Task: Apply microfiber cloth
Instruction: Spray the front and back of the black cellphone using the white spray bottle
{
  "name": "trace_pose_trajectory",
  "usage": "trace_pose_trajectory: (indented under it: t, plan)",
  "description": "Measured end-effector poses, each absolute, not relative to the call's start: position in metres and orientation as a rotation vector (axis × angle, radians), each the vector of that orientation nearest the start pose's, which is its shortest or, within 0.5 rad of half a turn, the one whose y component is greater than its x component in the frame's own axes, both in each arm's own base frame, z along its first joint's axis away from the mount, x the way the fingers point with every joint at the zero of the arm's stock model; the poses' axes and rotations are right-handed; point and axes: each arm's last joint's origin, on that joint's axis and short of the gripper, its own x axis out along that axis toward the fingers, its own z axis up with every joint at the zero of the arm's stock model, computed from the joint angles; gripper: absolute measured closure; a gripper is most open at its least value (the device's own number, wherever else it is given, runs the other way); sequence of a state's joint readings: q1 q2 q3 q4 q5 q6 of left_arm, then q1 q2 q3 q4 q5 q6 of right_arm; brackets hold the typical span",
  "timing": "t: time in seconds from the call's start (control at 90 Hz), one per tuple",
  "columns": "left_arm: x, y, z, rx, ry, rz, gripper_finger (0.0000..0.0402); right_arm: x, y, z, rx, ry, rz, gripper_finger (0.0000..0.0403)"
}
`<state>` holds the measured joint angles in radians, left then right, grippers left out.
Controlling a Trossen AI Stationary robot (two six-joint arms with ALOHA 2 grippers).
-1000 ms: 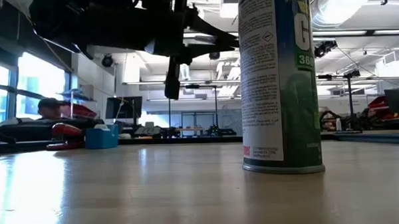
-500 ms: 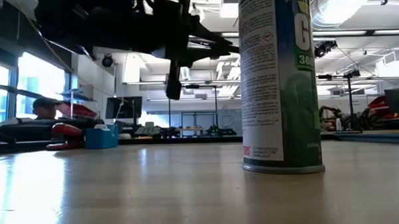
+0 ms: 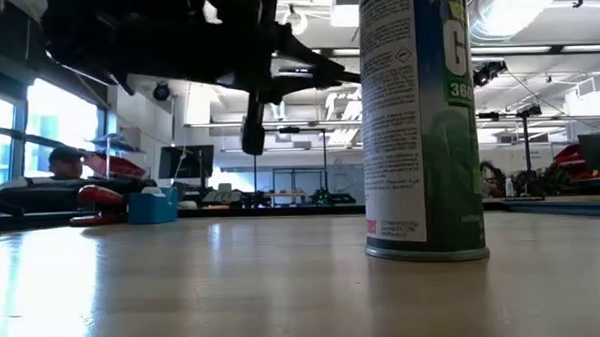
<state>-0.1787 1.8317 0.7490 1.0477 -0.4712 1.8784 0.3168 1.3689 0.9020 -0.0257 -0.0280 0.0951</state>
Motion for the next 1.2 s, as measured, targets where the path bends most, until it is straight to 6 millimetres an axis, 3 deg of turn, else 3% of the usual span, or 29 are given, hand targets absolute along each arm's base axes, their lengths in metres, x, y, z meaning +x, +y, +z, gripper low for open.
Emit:
trace_pose_trajectory:
  t: [0.211,0.633,0.944,1.078,1.2]
  plan:
    - [0.353,-0.035,0.173,1.814,0.242,0.175,0.0385,0.283,0.093,0.26,0.02,0.505,0.301,0.0403]
    - [0.347,-0.069,0.165,1.735,0.162,0.022,0.0385,0.283,0.093,0.259,0.007,0.503,0.297,0.0403]
    - [0.344,-0.079,0.157,2.046,0.188,-0.113,0.0385,0.283,0.093,0.259,0.01,0.504,0.296,0.0403]
    - [0.341,-0.079,0.144,2.073,0.219,-0.273,0.0385,0.283,0.093,0.259,0.01,0.505,0.296,0.0403]
    - [0.342,-0.08,0.14,2.106,0.205,-0.31,0.0385,0.283,0.093,0.259,0.009,0.504,0.296,0.0403]
